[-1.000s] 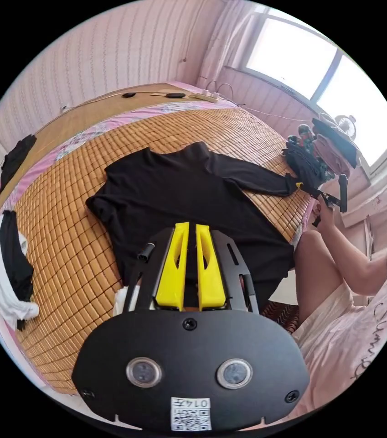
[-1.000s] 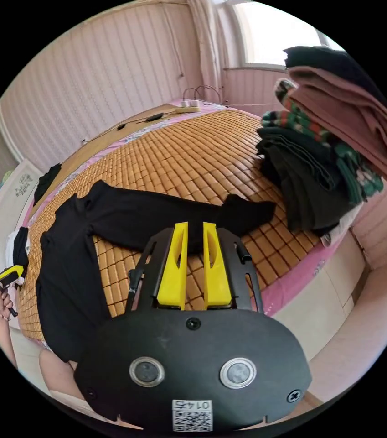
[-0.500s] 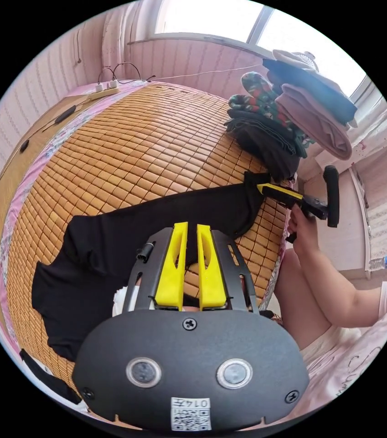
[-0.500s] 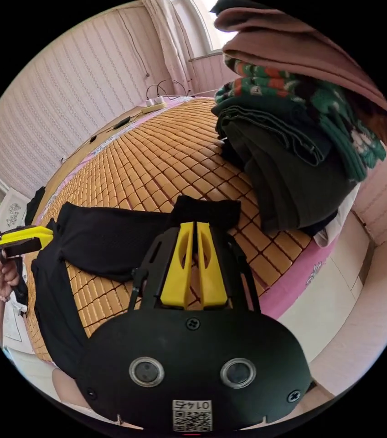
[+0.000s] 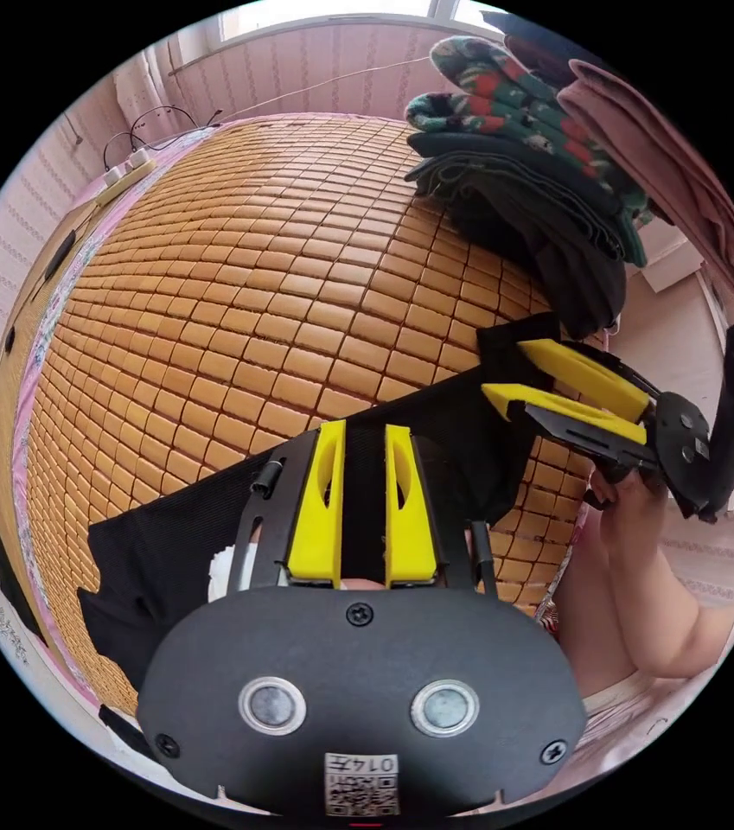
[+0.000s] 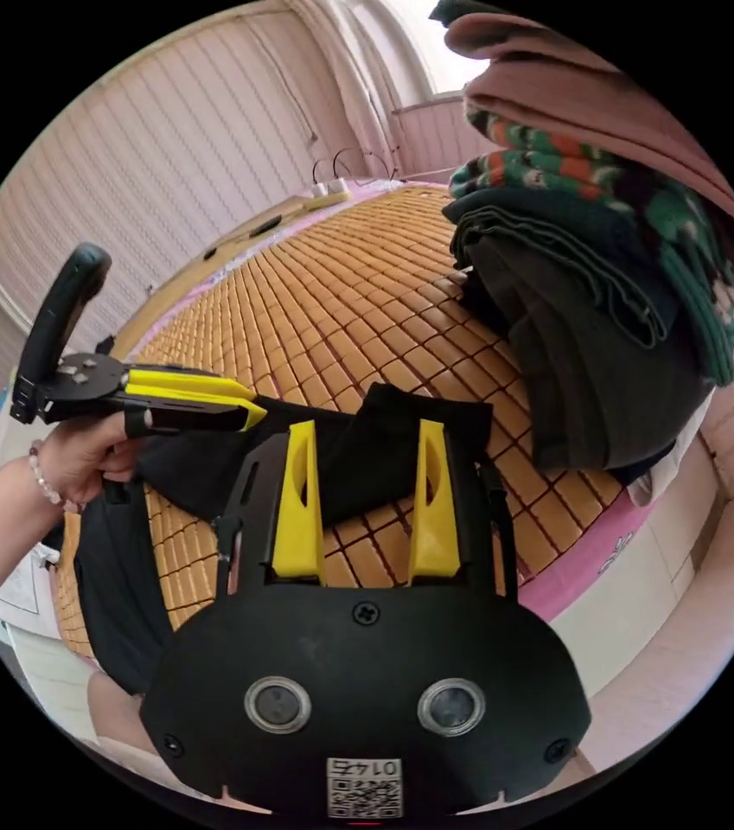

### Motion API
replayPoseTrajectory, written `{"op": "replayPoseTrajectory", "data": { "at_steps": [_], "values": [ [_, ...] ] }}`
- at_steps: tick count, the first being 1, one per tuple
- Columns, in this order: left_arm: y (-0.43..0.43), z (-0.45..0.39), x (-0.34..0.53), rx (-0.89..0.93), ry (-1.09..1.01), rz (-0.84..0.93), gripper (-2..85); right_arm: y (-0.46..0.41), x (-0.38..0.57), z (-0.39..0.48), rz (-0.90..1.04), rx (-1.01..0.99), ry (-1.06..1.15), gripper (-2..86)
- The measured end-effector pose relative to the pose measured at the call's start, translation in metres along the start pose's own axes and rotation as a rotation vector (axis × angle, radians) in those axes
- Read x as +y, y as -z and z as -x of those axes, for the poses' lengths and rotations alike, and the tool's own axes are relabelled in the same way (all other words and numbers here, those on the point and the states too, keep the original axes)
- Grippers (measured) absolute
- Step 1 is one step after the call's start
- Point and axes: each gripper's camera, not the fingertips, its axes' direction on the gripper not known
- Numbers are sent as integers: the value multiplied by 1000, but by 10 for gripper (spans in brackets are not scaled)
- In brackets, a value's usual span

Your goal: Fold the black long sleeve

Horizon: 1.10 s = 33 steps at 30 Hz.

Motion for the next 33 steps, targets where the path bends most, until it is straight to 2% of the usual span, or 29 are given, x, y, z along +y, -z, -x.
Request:
{"op": "replayPoseTrajectory", "data": {
  "at_steps": [1,2,4,6,11,13,16,20,22,23,25,26,28,31,33],
  "values": [
    [1,-2,0,-11,-5,-5,66,0,5,4,0,78,8,77],
    [2,-4,1,-6,-23,-1,56,1,7,5,-5,74,17,56],
    [3,-2,2,57,-8,7,7,4,12,-3,-3,-10,-2,26],
    [5,2,5,78,37,0,-3,10,19,-16,-24,-88,-49,19],
    [44,18,33,121,158,-129,-9,51,48,-49,-283,-361,-103,12],
    [71,30,51,132,210,-209,-9,80,58,-51,-459,-541,-6,10],
    [131,52,96,133,285,-379,-9,125,58,-22,-619,-685,170,10],
    [231,68,207,8,352,-638,-9,179,55,53,-705,-1006,478,11],
    [257,67,268,-41,415,-690,-8,203,66,123,-616,-1255,760,13],
    [266,65,311,-54,470,-682,-8,205,72,142,-564,-1311,832,14],
    [266,64,379,-87,610,-609,-7,197,115,223,-276,-1478,1089,20],
    [259,62,426,-106,724,-563,-7,190,131,243,-189,-1492,1142,22],
    [242,55,491,-103,894,-466,-7,141,200,309,147,-1399,1258,34],
    [221,29,565,-32,1094,-382,-7,89,272,350,421,-1248,1300,77],
    [214,12,588,25,1150,-386,-5,78,294,359,485,-1194,1329,92]
  ]
}}
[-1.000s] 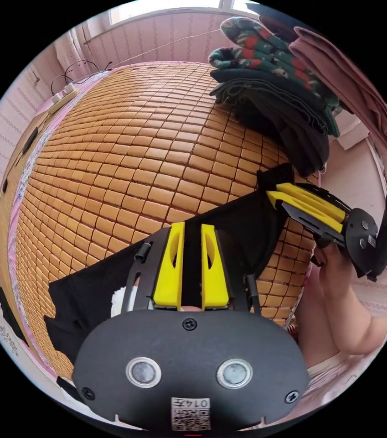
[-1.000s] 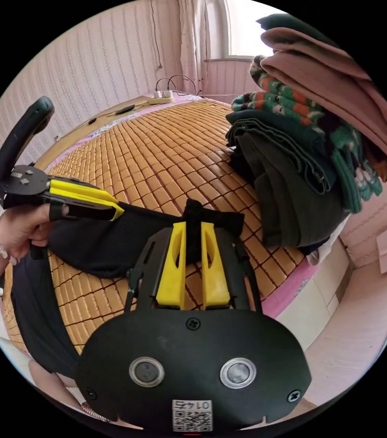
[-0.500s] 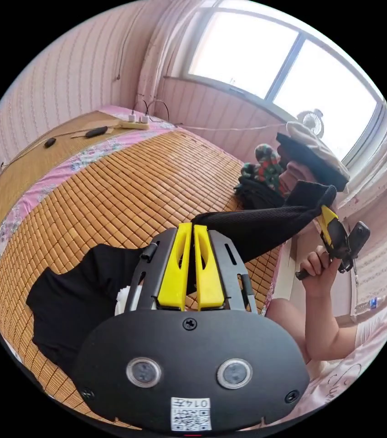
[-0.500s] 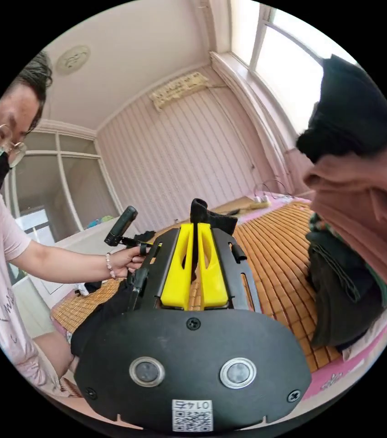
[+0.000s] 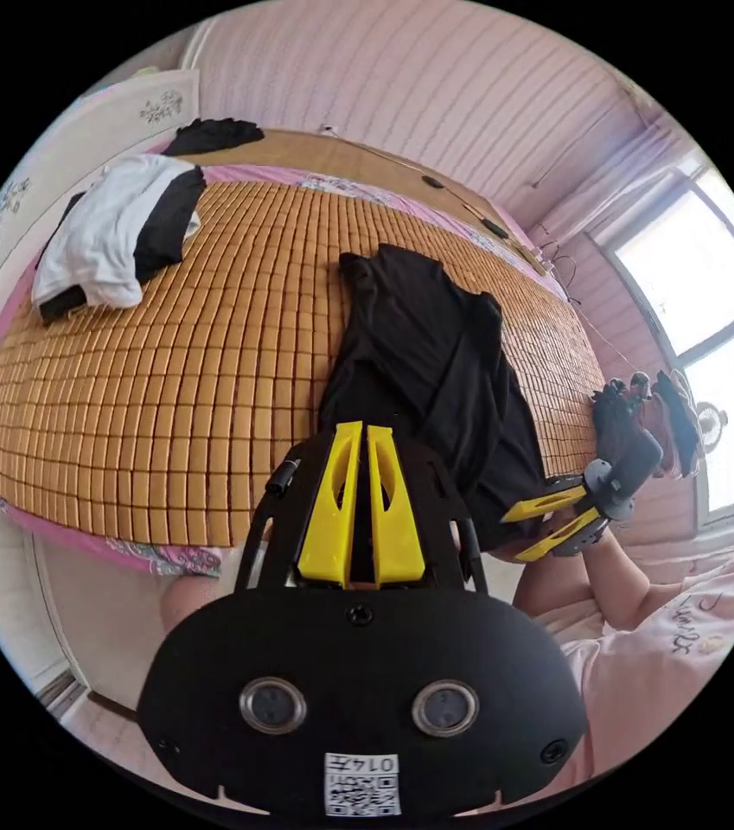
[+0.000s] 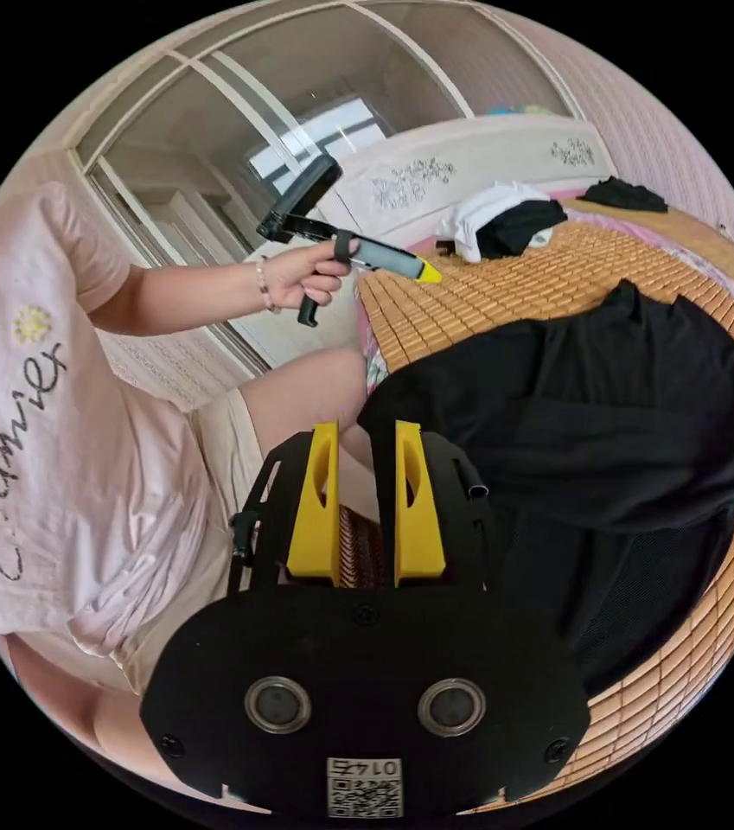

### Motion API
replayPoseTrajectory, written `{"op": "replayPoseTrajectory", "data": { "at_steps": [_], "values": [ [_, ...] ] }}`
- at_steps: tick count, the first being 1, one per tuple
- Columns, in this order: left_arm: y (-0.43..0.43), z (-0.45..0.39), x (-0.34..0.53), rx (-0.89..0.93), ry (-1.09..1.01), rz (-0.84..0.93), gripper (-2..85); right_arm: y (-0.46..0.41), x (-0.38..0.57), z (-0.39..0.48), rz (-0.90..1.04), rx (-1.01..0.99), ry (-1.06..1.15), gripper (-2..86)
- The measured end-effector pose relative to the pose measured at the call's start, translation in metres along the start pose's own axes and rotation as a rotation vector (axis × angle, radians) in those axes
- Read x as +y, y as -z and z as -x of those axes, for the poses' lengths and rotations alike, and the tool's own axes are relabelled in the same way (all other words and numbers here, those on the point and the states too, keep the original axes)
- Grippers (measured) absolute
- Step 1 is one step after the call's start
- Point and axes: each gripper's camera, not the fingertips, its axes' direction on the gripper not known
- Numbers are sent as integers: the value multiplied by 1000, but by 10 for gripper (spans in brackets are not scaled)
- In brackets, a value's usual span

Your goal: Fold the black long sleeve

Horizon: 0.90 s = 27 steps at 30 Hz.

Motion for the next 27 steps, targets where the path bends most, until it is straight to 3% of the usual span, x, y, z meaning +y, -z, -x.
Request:
{"op": "replayPoseTrajectory", "data": {
  "at_steps": [5,9,13,15,17,21,24,27],
  "values": [
    [-9,-14,26,52,-56,96,42,10,-8,-25,-31,173,-104,82],
    [-23,-36,27,40,-160,174,92,54,-36,-95,-105,547,-283,60],
    [-32,-50,35,-26,-245,227,88,82,-79,-182,-130,694,-423,59],
    [-35,-53,41,-69,-268,288,63,81,-98,-220,-101,748,-483,70],
    [-22,-55,51,-125,-312,234,15,75,-111,-259,-67,749,-545,82],
    [-3,-46,61,-58,-273,197,-7,41,-118,-342,58,669,-715,115],
    [24,-38,68,-16,-244,153,-9,21,-116,-372,117,679,-742,80],
    [58,-31,75,0,-240,104,-10,26,-127,-371,40,741,-681,40]
  ]
}}
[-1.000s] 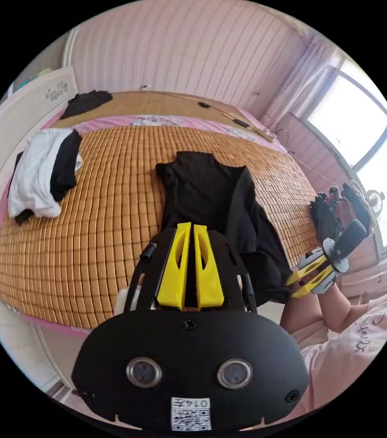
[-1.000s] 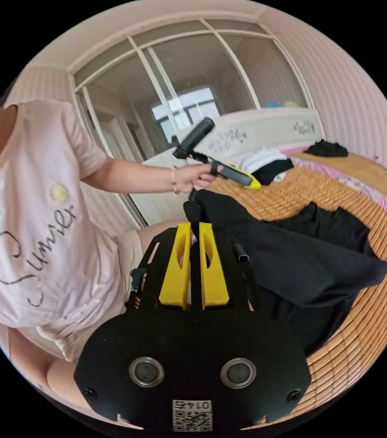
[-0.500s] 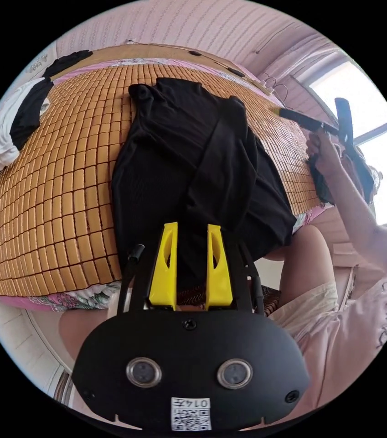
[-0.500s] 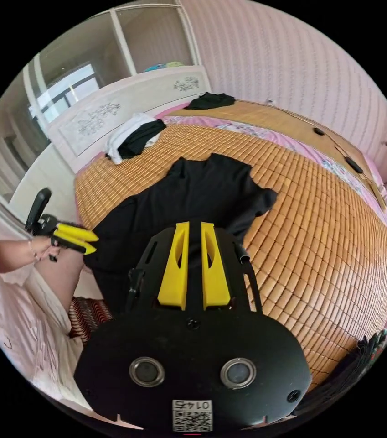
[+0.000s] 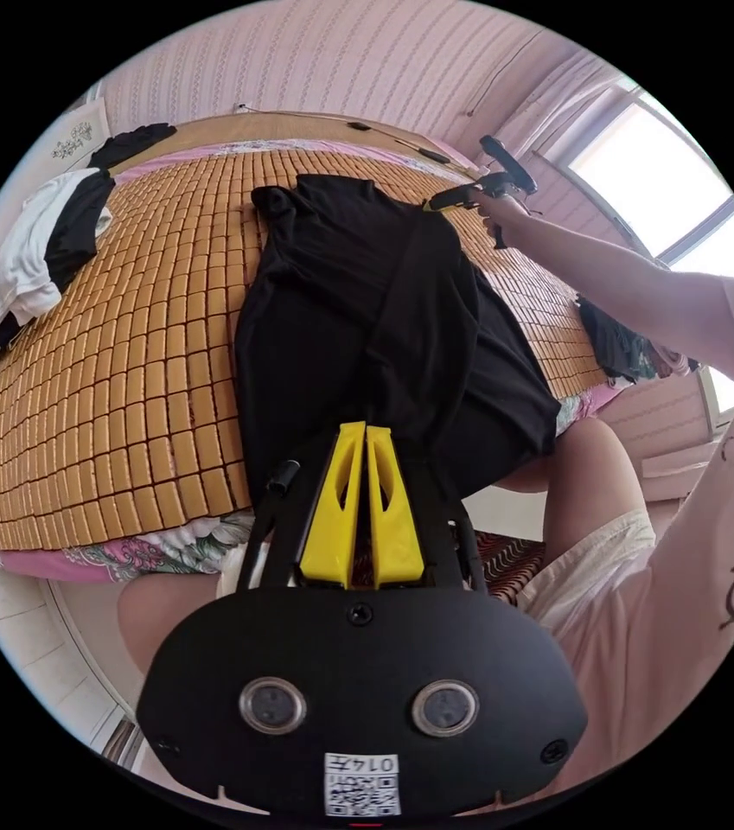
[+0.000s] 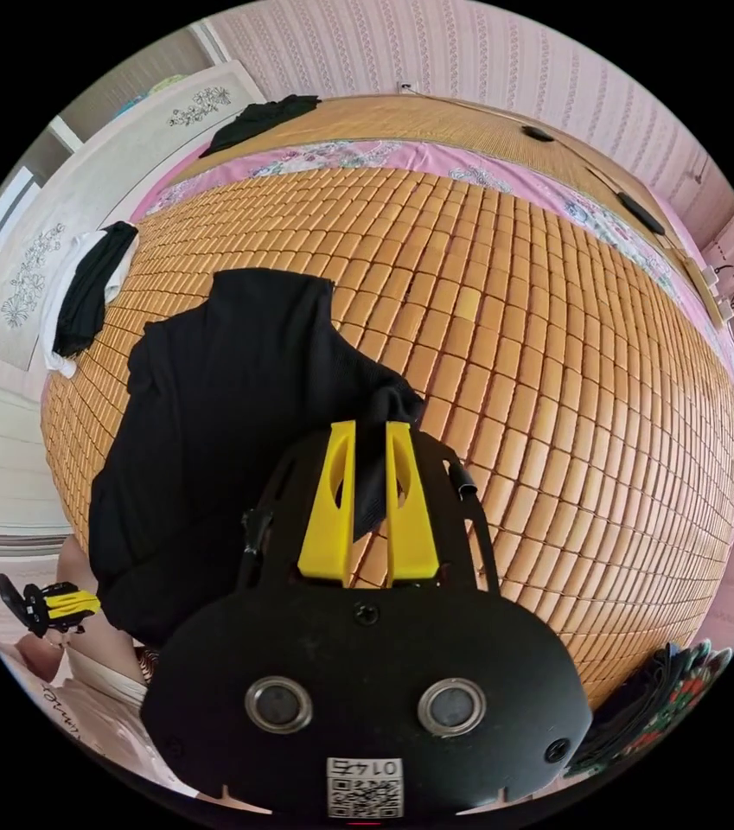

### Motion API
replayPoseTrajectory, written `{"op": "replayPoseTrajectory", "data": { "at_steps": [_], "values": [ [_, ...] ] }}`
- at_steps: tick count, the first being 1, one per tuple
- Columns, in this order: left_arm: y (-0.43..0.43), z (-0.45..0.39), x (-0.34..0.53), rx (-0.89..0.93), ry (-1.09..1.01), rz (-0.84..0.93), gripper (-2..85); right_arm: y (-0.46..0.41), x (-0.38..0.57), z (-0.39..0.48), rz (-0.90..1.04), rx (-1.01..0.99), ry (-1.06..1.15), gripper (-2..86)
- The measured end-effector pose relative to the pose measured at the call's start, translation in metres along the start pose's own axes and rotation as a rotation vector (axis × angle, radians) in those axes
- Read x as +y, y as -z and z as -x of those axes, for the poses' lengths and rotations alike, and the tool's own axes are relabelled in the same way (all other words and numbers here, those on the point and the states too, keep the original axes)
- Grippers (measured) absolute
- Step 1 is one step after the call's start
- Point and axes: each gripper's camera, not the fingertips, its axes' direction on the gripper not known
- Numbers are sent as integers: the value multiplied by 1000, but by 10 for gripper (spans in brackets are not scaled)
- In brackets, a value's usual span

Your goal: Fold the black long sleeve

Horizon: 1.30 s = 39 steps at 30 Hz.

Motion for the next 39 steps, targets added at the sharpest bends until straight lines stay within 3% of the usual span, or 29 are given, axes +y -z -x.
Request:
{"op": "replayPoseTrajectory", "data": {
  "at_steps": [5,11,17,20,25,27,30,33,39],
  "values": [
    [46,15,20,16,47,-39,-10,8,-22,20,-66,22,125,21],
    [43,30,24,27,139,104,-6,-42,-53,23,73,48,169,85],
    [67,28,33,-19,125,155,22,-3,-19,11,-58,47,173,107],
    [81,29,38,-59,122,148,26,12,33,42,-77,-88,319,104],
    [89,28,31,-53,53,96,55,-11,151,160,119,-442,718,97],
    [84,27,25,2,4,103,63,-18,180,190,142,-478,780,101],
    [72,17,20,-10,-86,160,23,-34,199,215,118,-371,785,108],
    [76,10,22,-47,-124,199,-1,-60,202,213,137,-196,776,52],
    [133,21,33,95,-7,132,0,-14,185,163,144,-464,733,27]
  ]
}}
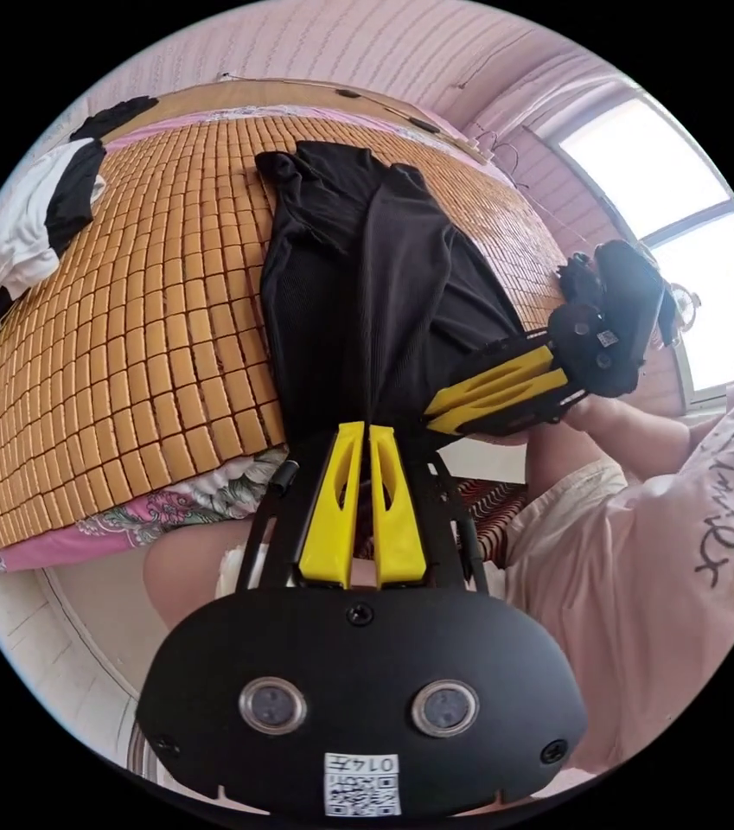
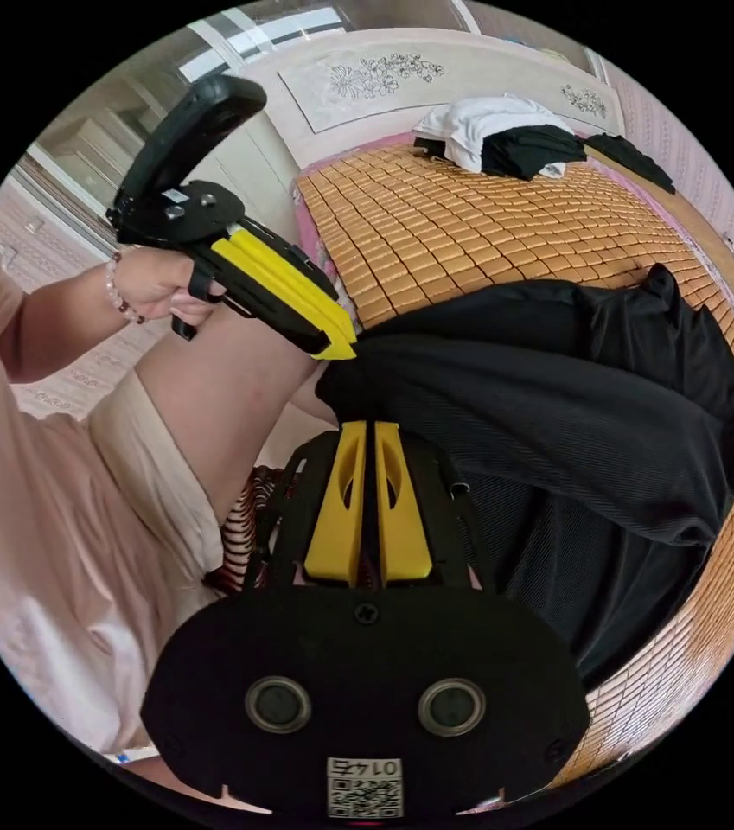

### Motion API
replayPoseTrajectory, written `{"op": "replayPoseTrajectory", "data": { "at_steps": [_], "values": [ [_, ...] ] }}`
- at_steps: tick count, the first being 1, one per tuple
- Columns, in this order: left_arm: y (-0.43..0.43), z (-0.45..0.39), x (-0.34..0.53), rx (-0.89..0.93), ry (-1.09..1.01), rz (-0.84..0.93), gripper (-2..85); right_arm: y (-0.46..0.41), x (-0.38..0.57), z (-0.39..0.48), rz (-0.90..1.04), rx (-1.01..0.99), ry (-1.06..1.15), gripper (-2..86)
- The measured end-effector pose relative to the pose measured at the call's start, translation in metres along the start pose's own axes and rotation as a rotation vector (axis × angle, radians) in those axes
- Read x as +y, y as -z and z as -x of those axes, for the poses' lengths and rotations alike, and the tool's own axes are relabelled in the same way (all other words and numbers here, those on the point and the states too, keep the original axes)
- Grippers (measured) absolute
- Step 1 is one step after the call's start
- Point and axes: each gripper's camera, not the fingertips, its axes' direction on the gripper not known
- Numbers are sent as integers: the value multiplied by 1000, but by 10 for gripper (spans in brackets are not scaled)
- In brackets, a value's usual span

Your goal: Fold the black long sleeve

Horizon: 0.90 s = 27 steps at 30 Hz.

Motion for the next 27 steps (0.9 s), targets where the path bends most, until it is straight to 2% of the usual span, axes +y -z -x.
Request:
{"op": "replayPoseTrajectory", "data": {
  "at_steps": [4,6,12,15,20,22,27],
  "values": [
    [8,12,3,-106,75,35,32,10,13,-18,25,-147,-19,71],
    [9,12,1,-94,75,51,39,14,19,-23,30,-159,-22,79],
    [18,0,-20,-92,-34,23,49,52,43,-71,-26,-113,-125,76],
    [5,-8,-35,-58,-131,57,63,57,48,-77,-59,-161,-113,52],
    [-13,-27,-49,-192,-233,208,4,19,27,-43,-18,-161,-17,60],
    [0,-31,-49,-189,-219,217,-1,3,22,-40,46,-139,-28,82],
    [33,-11,-47,-154,-69,193,-5,11,30,-44,40,-82,-93,77]
  ]
}}
